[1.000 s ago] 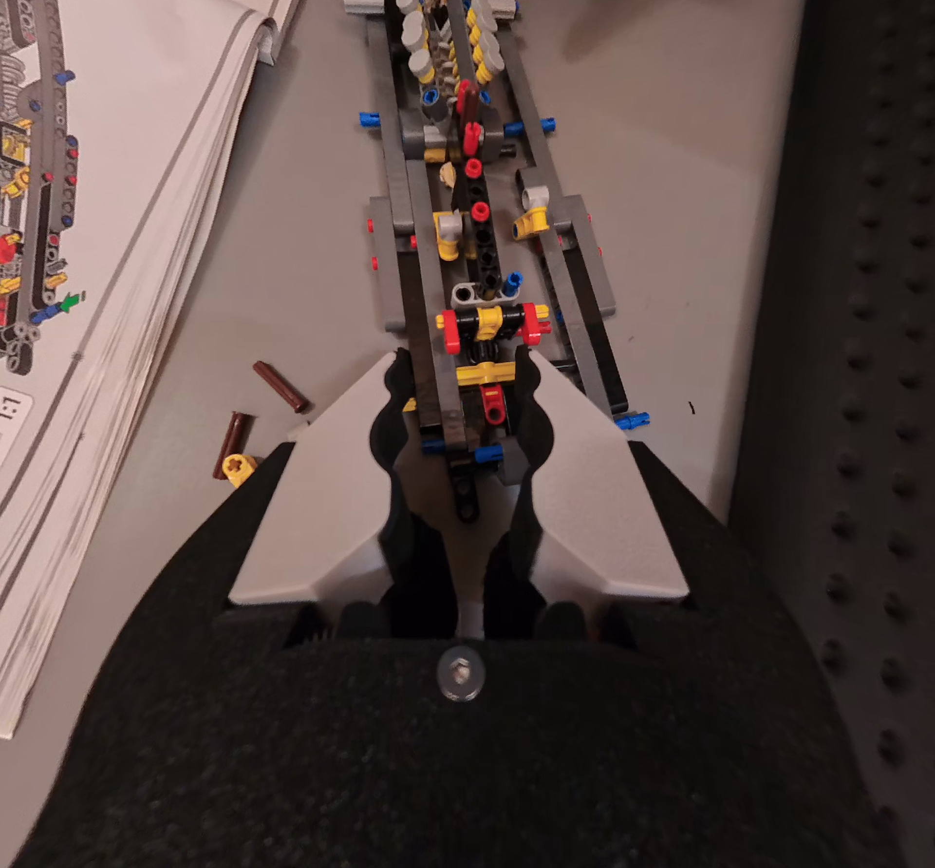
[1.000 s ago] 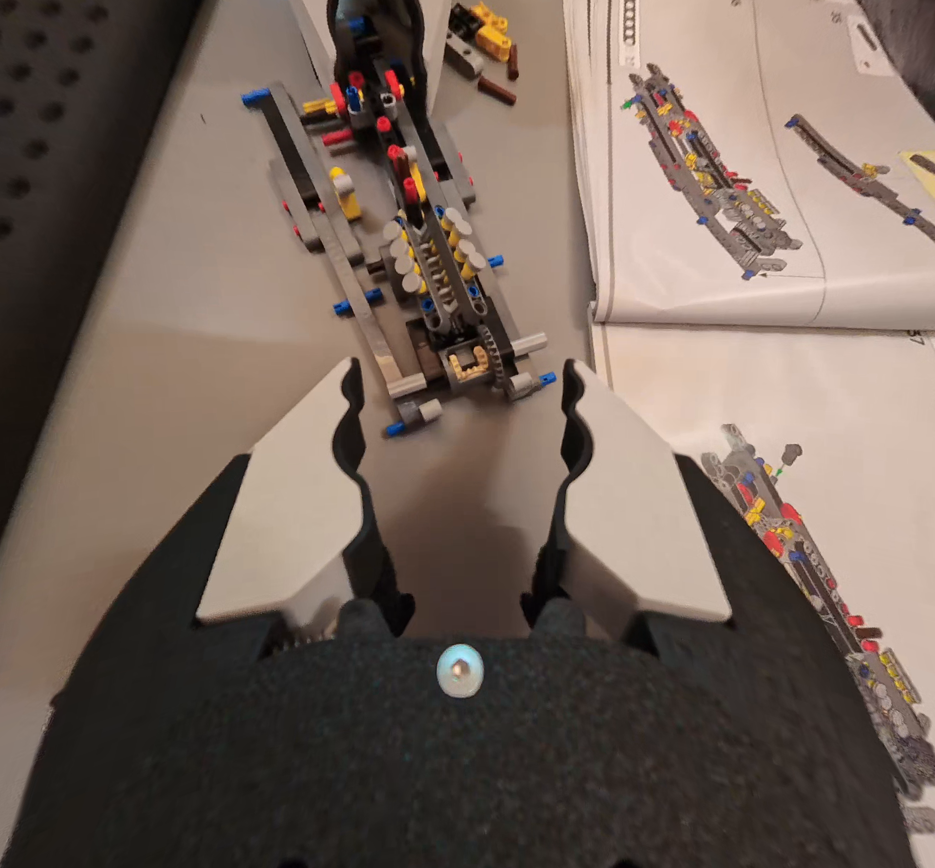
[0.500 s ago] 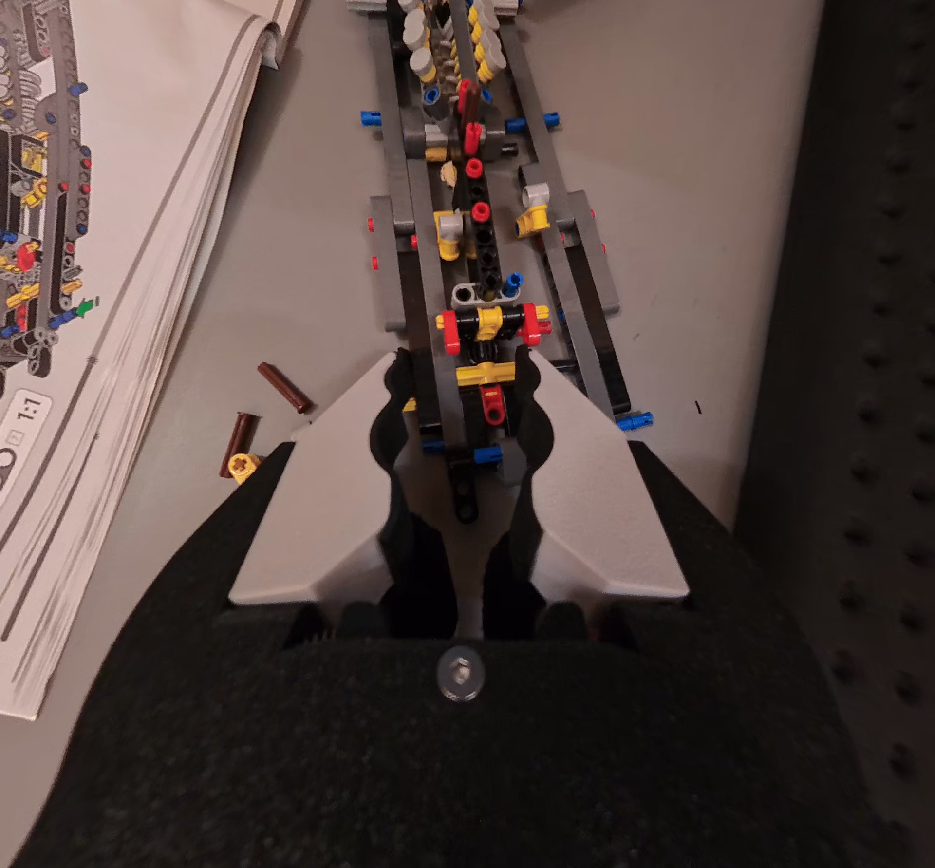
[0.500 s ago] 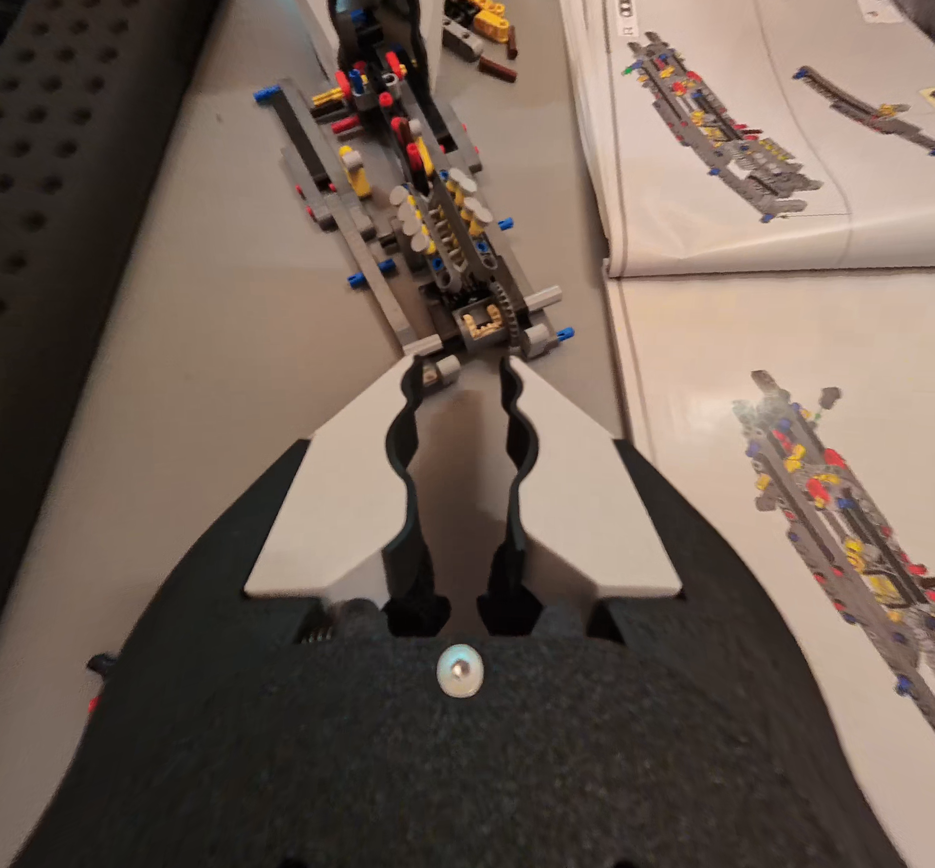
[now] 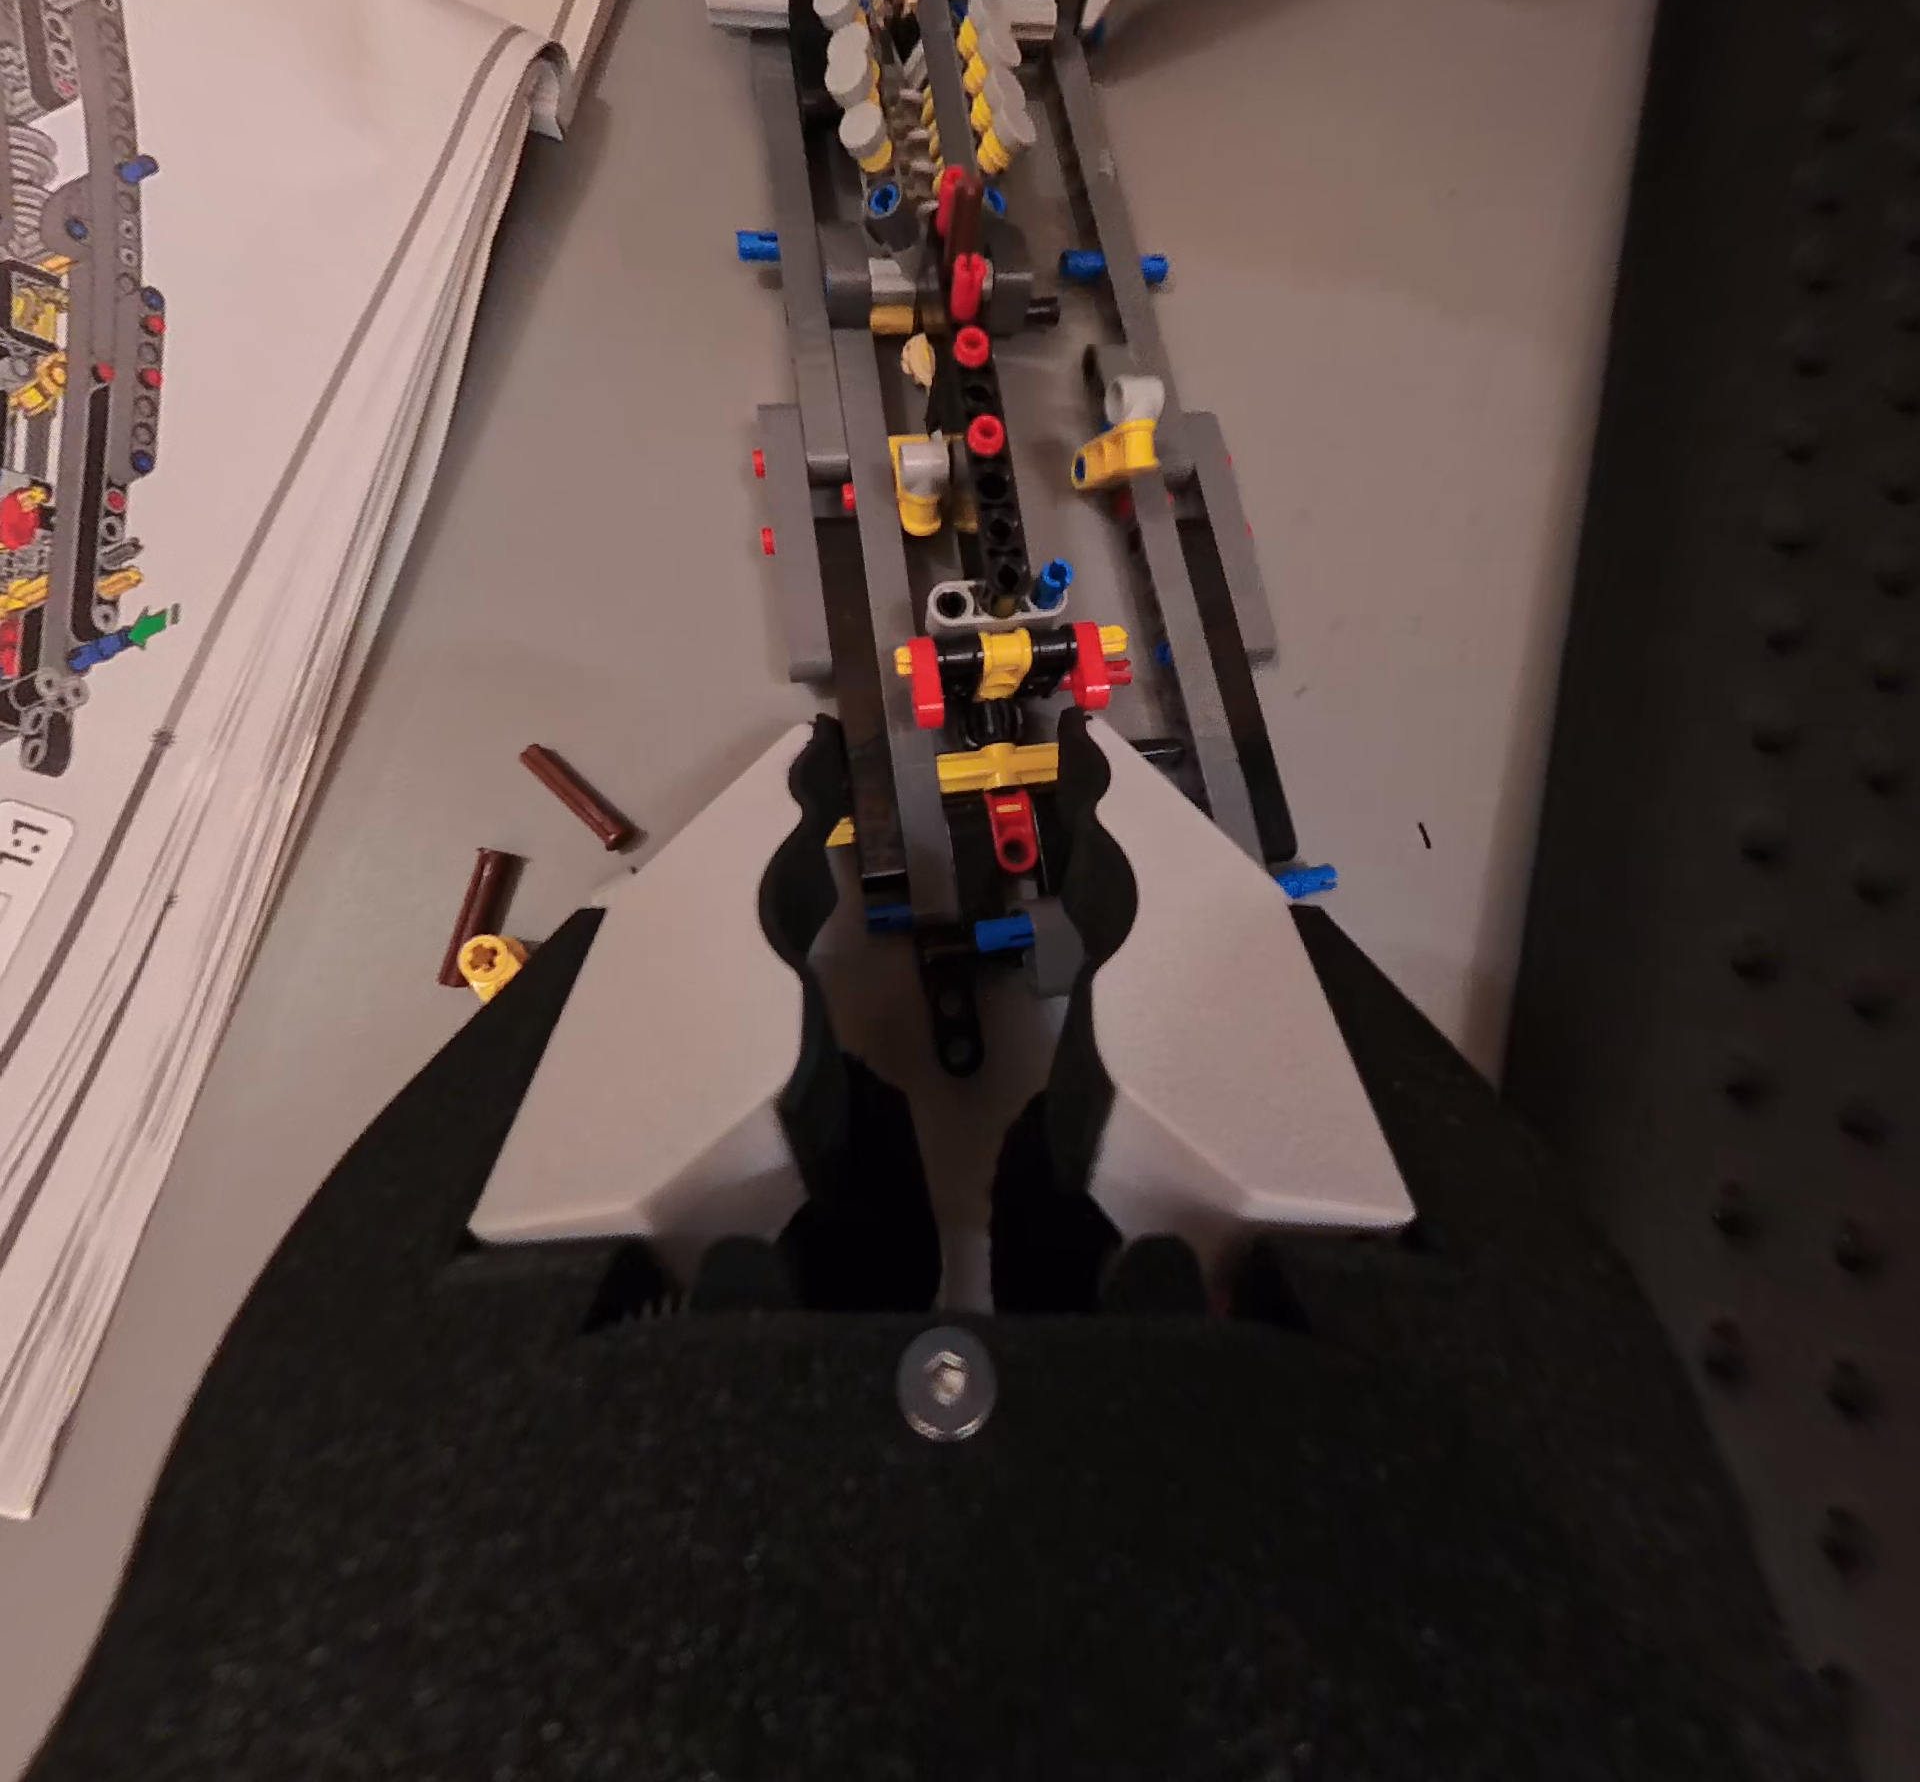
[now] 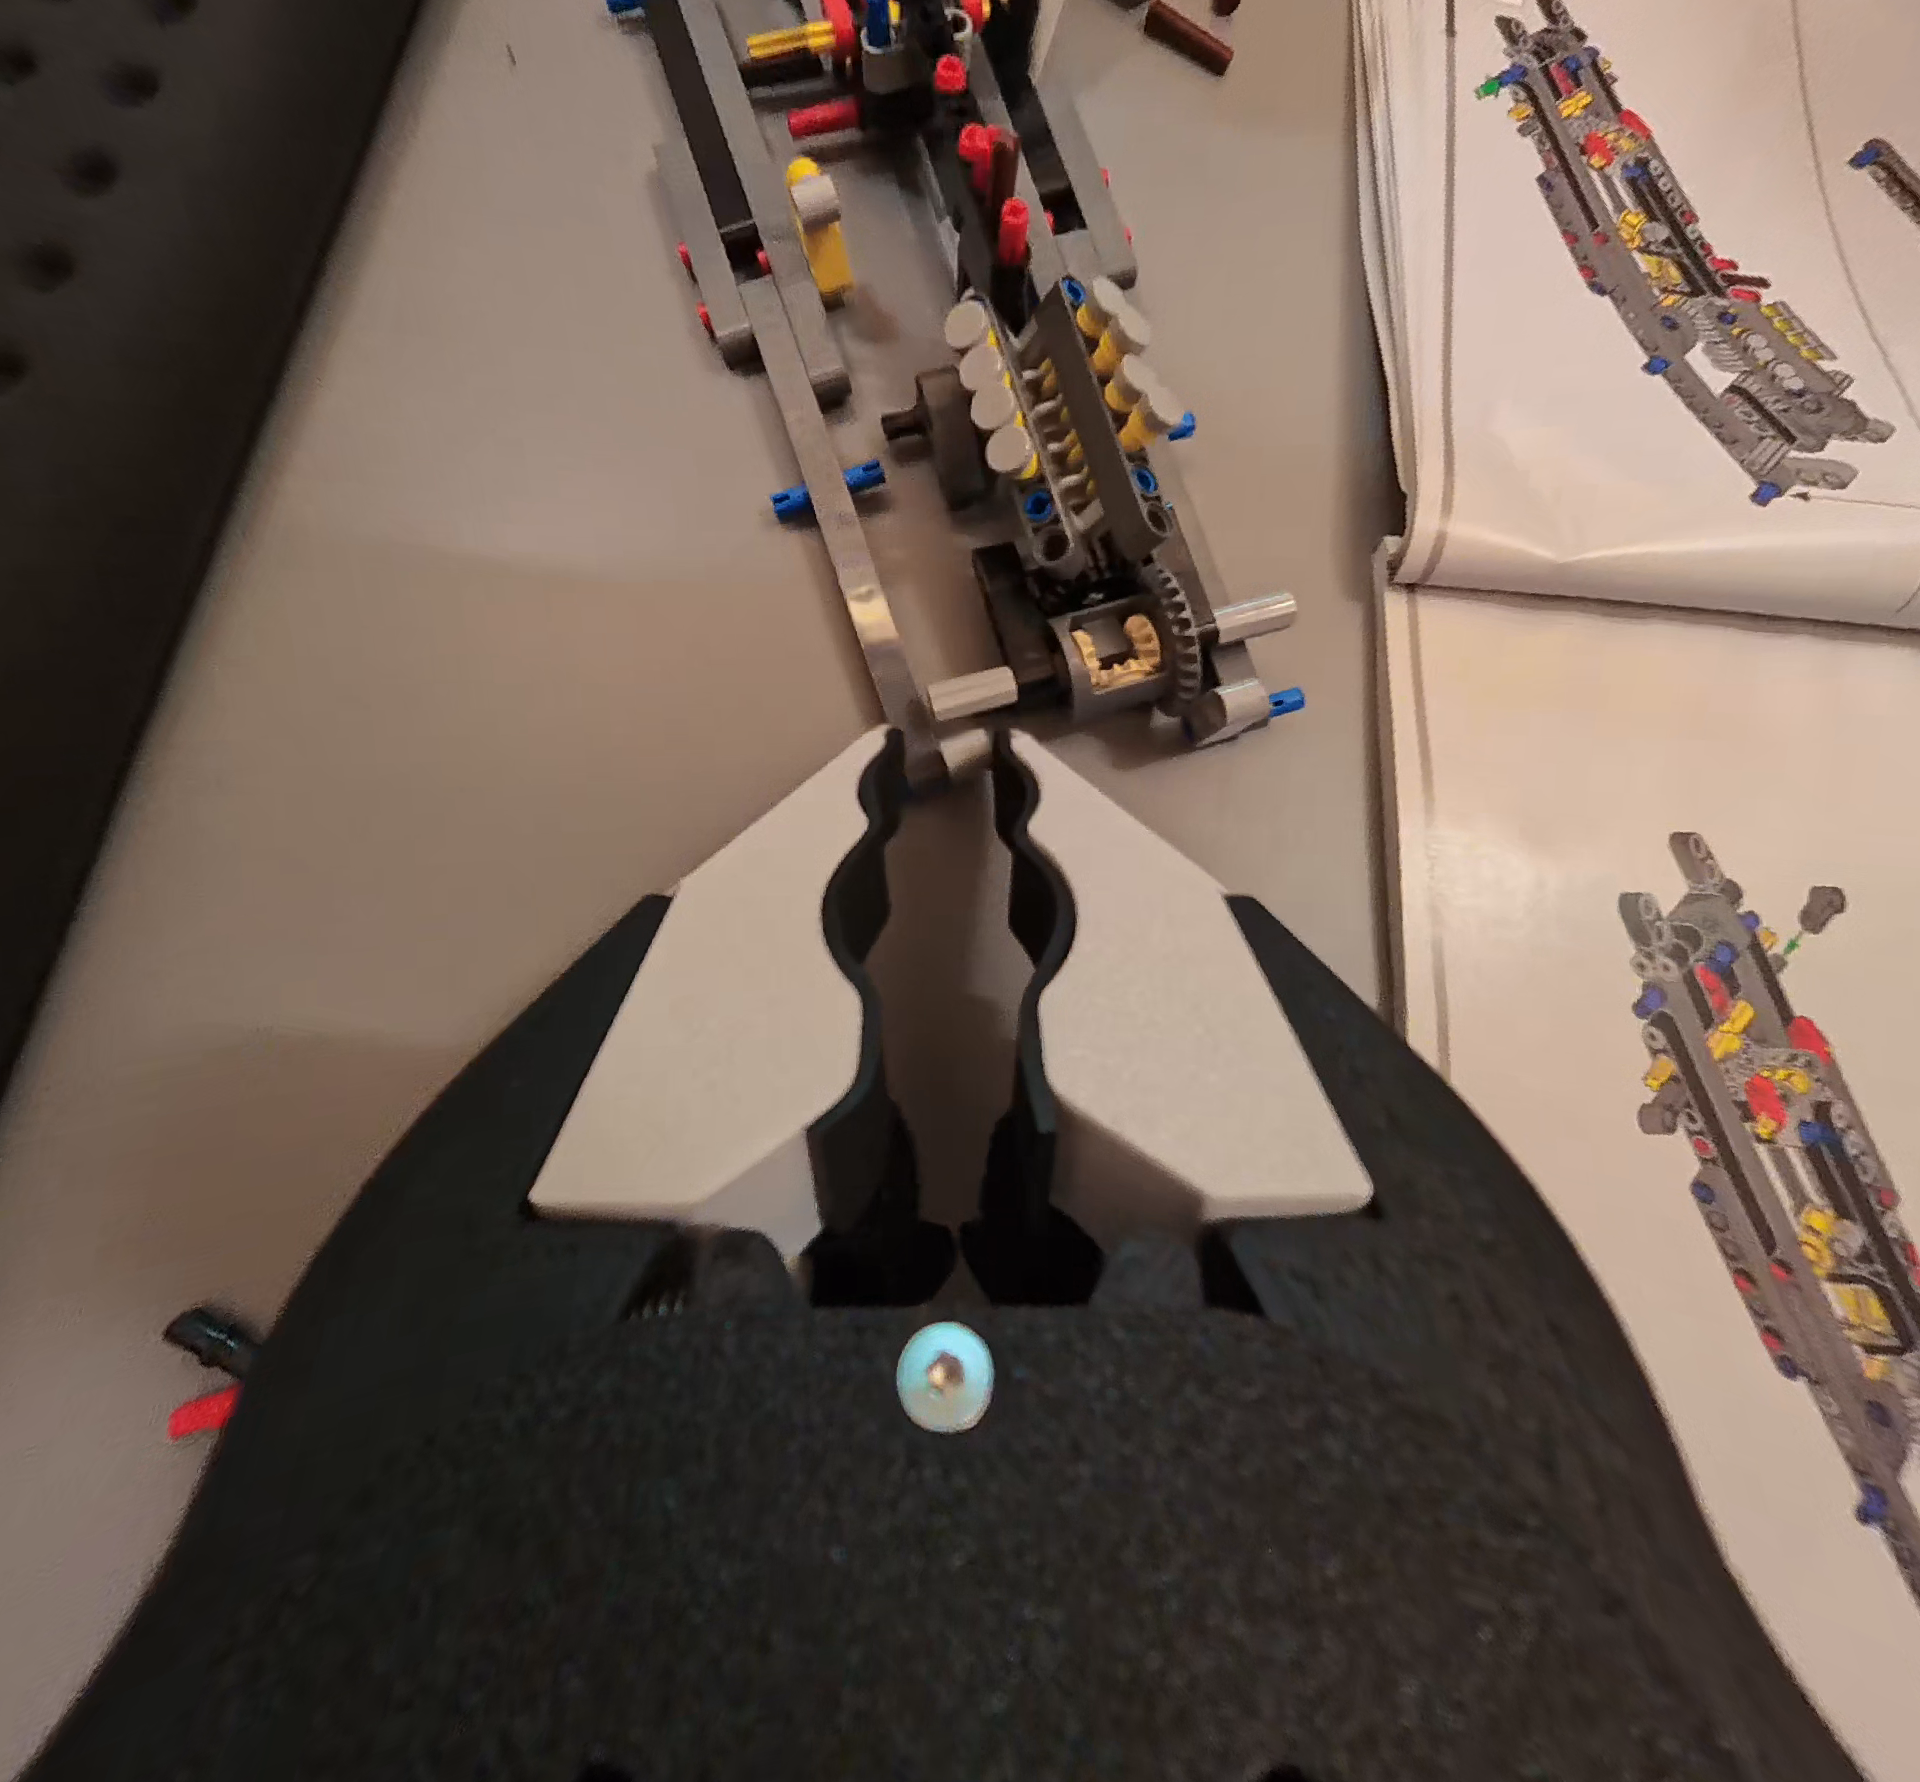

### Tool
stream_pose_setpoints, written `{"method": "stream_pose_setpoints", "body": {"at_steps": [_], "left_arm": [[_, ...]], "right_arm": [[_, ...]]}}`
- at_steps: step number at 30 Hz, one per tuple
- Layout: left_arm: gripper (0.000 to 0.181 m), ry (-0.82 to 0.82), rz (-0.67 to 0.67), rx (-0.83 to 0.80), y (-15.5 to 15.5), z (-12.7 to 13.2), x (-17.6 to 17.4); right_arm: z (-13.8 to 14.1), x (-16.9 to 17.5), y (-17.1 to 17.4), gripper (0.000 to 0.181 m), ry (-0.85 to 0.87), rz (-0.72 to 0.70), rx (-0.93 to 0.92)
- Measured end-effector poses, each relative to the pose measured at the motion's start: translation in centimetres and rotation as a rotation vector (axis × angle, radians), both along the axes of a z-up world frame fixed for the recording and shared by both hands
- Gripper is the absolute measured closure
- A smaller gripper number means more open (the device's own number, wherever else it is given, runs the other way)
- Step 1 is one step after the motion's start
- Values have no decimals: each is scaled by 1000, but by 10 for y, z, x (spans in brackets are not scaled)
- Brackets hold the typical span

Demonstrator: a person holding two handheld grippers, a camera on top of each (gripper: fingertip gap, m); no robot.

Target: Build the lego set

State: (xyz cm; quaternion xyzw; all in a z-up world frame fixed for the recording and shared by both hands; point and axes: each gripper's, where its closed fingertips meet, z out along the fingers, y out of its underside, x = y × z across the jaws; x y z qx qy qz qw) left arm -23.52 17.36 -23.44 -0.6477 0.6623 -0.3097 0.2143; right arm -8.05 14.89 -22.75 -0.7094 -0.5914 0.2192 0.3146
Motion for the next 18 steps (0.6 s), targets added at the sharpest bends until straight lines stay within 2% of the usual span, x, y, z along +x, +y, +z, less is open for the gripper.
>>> {"method": "stream_pose_setpoints", "body": {"at_steps": [2, 18], "left_arm": [[141, -3, -1, -5, 0, 0, 0], [141, 0, 20, -13, 1, 0, 0]], "right_arm": [[1, 3, 0, 173, -17, -4, 6], [0, 7, 4, 173, -18, -77, -73]]}}
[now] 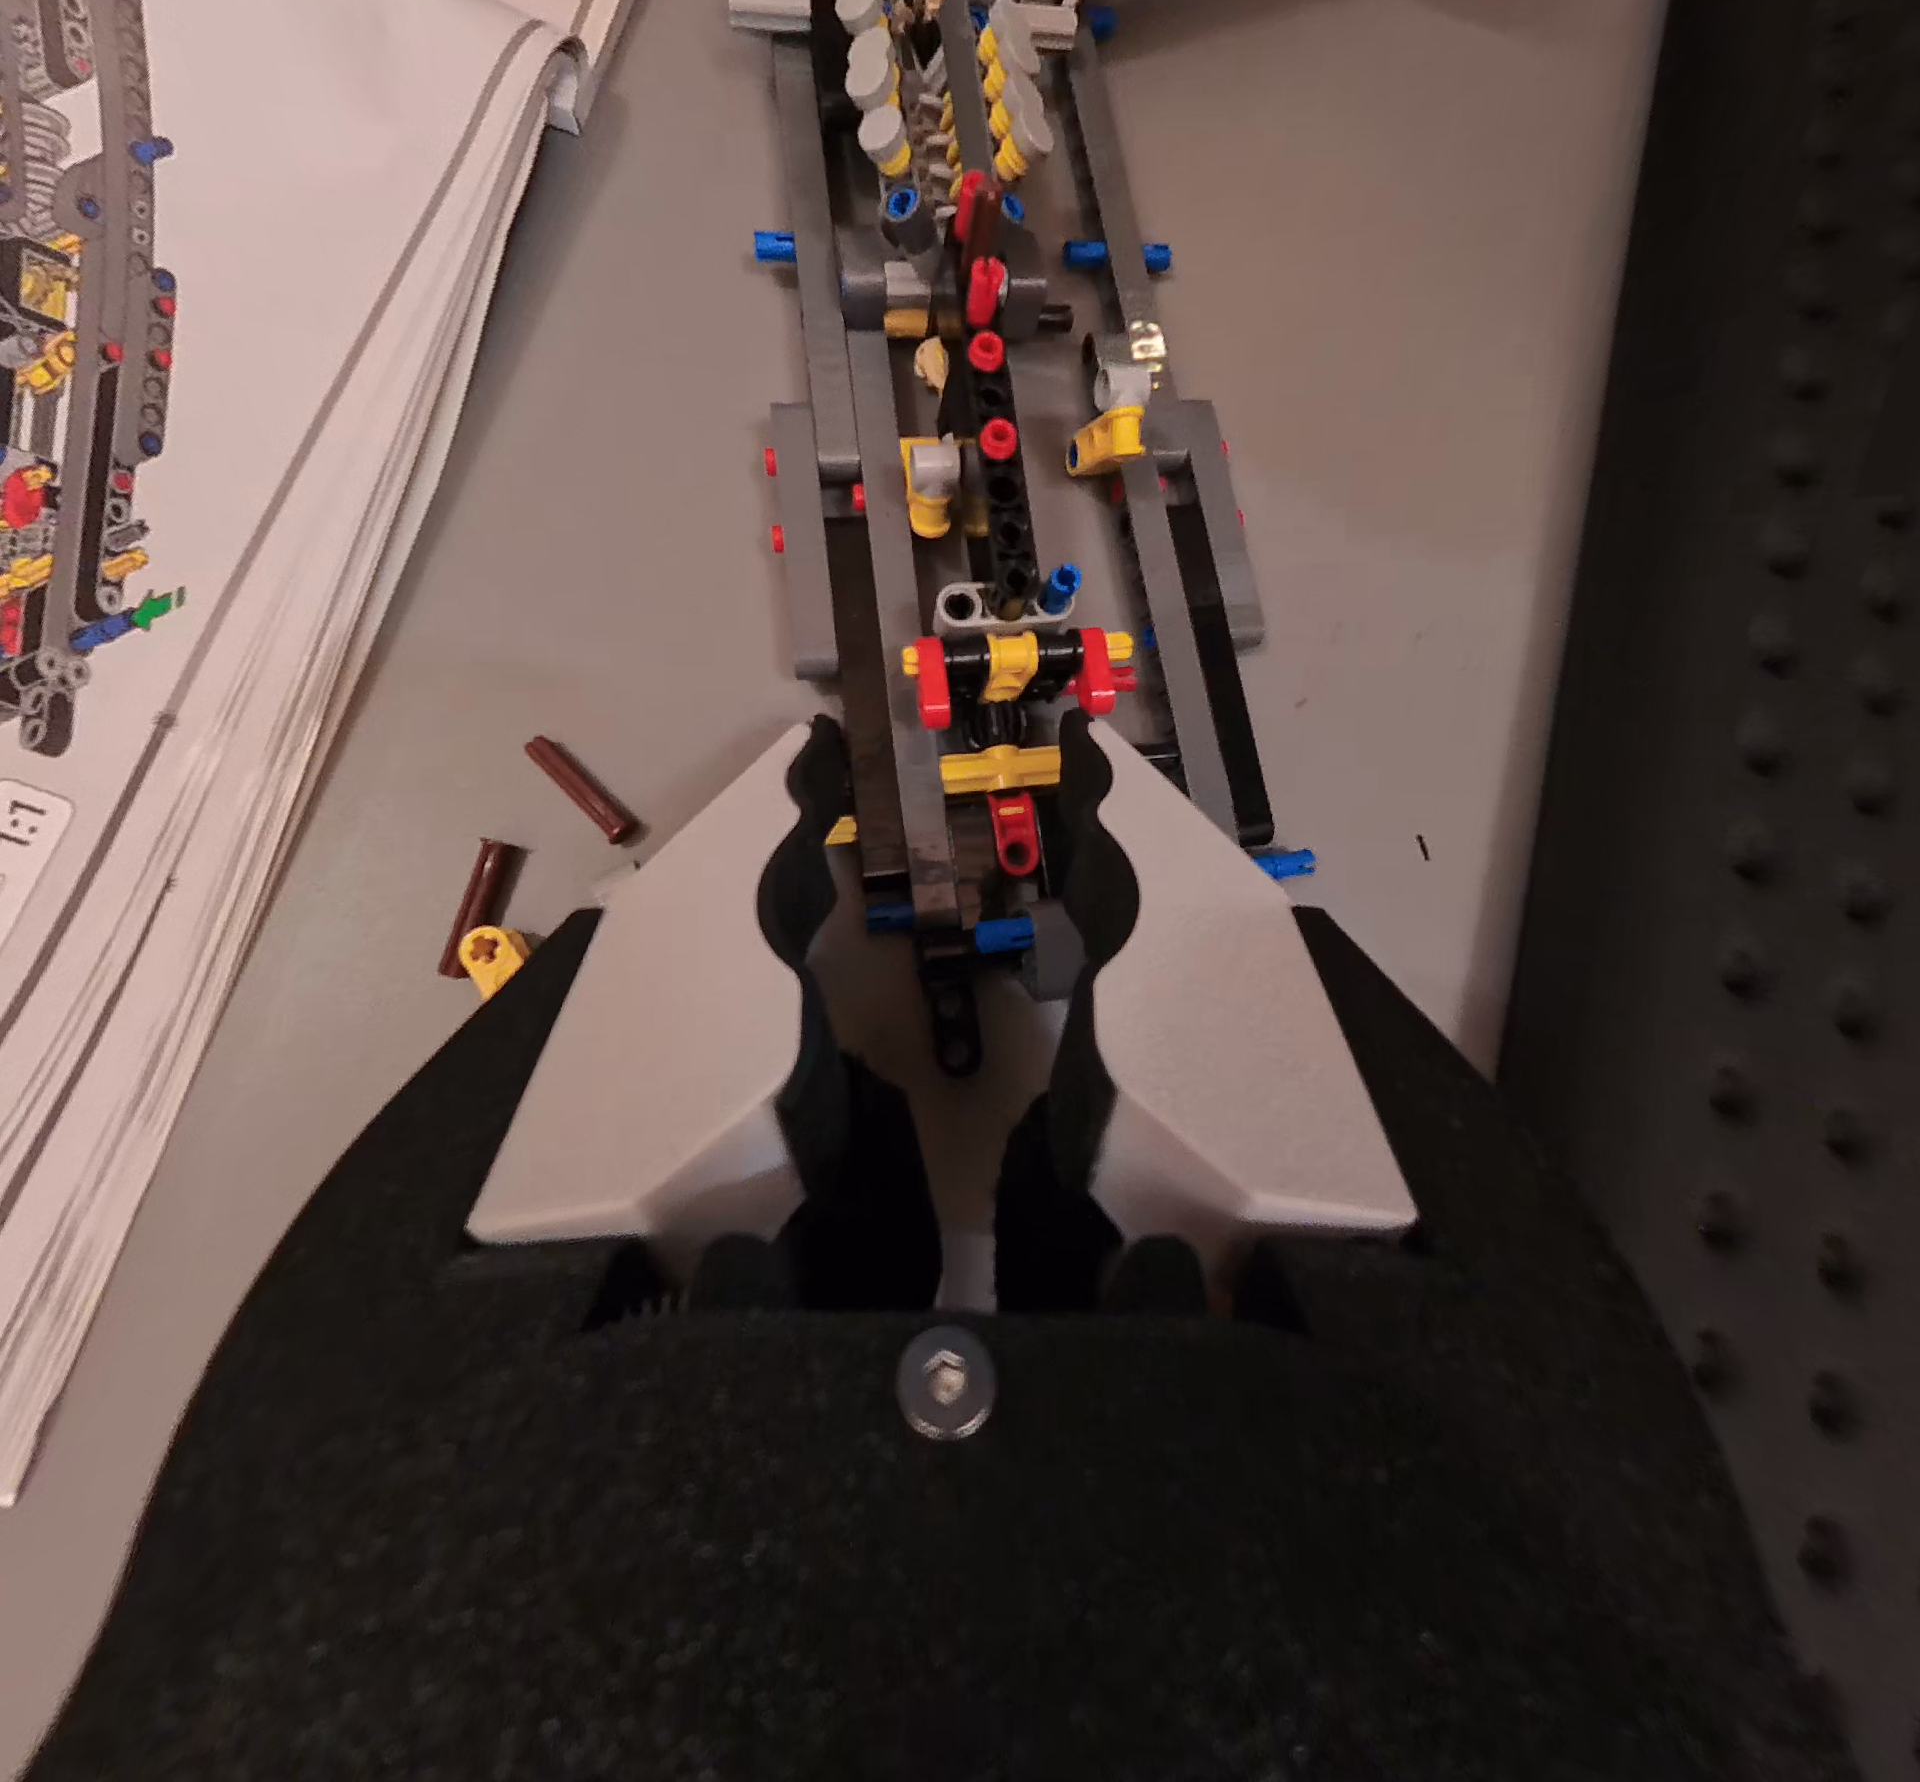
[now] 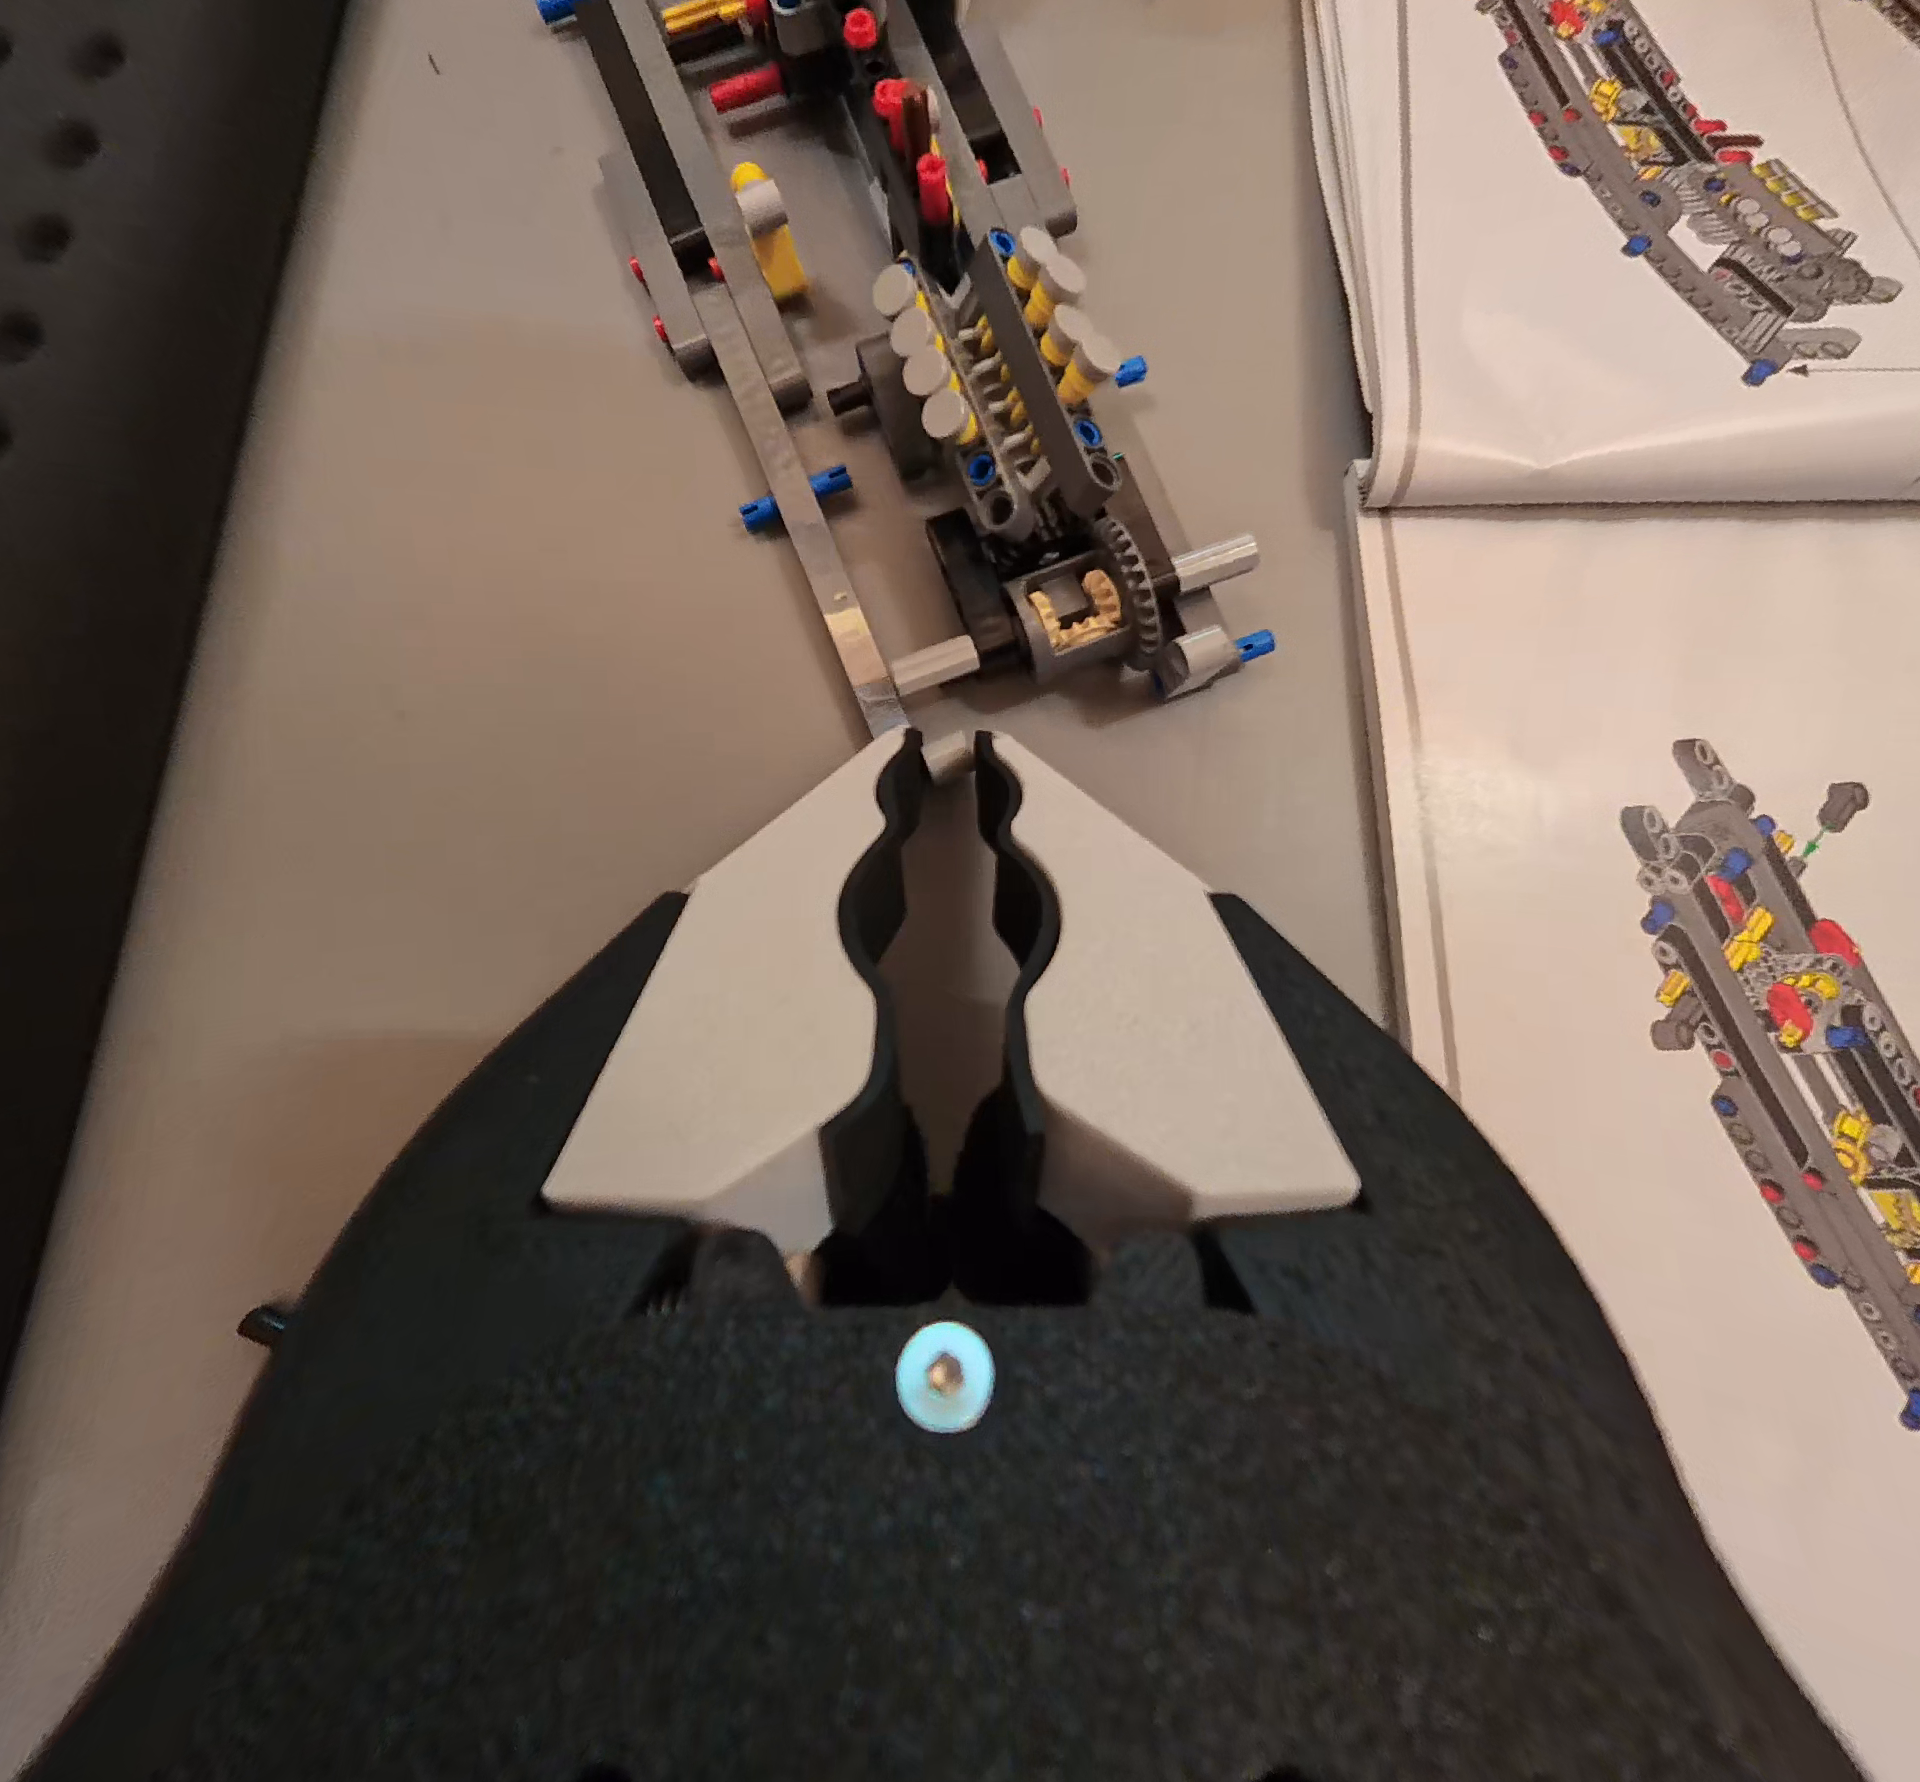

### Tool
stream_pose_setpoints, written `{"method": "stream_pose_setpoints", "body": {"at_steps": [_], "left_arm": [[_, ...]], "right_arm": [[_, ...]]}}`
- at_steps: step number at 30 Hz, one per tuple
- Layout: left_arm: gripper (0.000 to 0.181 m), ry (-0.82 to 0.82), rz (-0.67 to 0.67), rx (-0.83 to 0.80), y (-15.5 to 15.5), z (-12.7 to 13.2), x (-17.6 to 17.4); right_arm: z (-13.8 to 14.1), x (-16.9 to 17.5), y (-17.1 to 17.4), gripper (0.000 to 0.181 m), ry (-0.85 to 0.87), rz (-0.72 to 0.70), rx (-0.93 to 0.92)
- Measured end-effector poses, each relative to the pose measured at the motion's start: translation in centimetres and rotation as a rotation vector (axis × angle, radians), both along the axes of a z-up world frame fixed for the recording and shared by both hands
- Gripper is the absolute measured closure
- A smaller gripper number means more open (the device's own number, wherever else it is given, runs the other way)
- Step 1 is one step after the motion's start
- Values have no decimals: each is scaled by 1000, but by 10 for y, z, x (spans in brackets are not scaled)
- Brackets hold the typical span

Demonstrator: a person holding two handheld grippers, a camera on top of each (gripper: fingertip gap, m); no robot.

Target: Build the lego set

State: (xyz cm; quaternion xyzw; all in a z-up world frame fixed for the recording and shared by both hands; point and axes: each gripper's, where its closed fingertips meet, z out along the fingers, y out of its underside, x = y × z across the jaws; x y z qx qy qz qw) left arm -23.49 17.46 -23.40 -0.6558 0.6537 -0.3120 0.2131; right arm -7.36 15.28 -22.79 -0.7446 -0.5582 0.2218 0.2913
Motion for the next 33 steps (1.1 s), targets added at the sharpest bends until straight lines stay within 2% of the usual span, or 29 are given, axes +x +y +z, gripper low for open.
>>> {"method": "stream_pose_setpoints", "body": {"at_steps": [5, 11, 16, 18, 20, 22, 25, 27, 30, 33], "left_arm": [[131, 24, 24, 59, 6, 6, -3], [129, 29, 34, 120, 10, 36, -2], [130, -66, -46, 129, -6, 73, 33], [131, -77, -104, 131, -11, 84, 49], [132, -57, -134, 157, -4, 91, 60], [141, -17, -152, 165, 9, 91, 65], [155, -5, -275, 102, 1, 88, 67], [151, -7, -299, 104, -1, 79, 72], [146, -41, -315, 62, -10, 67, 78], [133, -11, -287, 60, -10, 54, 77]], "right_arm": [[0, 2, 1, 173, 25, -8, -29], [-1, 3, 2, 173, 34, -17, -34], [0, 3, 1, 172, 35, -16, -49], [2, 1, -2, 165, 57, -7, -81], [5, 0, -3, 160, 79, -9, -93], [8, 2, -5, 157, 96, -12, -92], [5, 6, -7, 152, 93, -12, -48], [3, 6, -8, 145, 91, -3, -16], [-4, 5, -9, 144, 59, 13, -1], [-7, 5, -9, 144, 29, 24, 28]]}}
